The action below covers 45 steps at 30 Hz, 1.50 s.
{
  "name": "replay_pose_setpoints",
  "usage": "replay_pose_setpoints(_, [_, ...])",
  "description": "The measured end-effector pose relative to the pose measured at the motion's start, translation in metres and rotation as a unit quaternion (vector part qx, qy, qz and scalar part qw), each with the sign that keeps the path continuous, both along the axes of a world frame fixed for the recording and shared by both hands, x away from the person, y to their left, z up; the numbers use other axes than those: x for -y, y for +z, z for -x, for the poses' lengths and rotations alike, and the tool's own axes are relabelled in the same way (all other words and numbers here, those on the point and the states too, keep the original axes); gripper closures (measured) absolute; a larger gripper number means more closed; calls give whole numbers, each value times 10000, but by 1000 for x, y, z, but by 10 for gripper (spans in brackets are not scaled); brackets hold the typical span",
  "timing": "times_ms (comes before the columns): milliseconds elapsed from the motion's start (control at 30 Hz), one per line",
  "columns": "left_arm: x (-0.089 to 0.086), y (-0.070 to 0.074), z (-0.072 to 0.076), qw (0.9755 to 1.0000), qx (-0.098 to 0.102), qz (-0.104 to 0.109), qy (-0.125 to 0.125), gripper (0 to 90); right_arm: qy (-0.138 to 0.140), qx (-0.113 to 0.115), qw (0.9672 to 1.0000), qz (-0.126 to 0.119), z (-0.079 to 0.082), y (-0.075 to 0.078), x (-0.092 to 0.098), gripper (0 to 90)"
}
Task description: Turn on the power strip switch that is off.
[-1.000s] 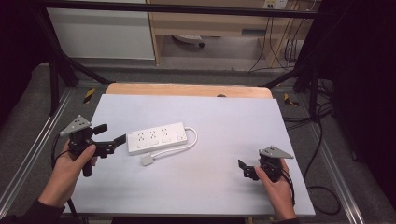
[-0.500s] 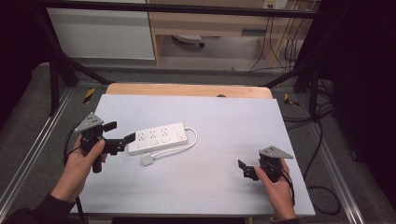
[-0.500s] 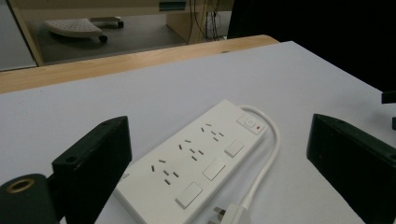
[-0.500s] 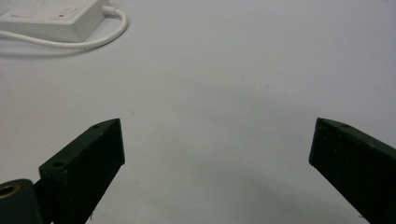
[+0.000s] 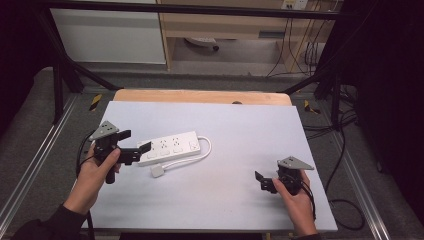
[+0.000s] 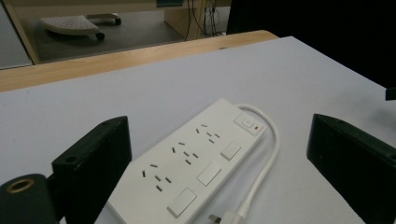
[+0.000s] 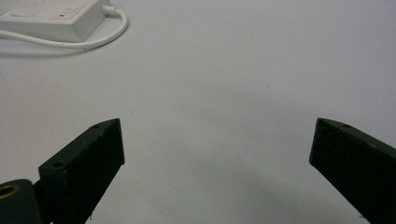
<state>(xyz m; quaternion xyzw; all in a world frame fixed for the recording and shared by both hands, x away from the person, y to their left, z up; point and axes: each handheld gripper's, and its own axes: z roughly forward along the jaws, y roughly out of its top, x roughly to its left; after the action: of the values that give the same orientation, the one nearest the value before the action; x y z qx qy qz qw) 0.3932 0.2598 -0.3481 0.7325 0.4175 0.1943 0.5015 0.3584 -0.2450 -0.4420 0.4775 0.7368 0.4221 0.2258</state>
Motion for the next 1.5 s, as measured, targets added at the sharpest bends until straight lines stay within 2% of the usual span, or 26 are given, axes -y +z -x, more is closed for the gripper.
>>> replay_pose_setpoints(300, [10,-5,-7,10000,-49,0,-51,67,-2,3,10000,-13,0,0,0,36])
replay_pose_setpoints(833, [24,-14,-17,9996,-188,-138,-177,68,8,22,10000,-10,0,0,1,34])
replay_pose_setpoints(1333, [37,-30,-27,9978,-413,-413,-302,75,22,21,10000,-20,0,1,1,33])
replay_pose_setpoints(1500, [41,-34,-30,9972,-426,-523,-310,84,26,14,10000,-23,0,1,1,33])
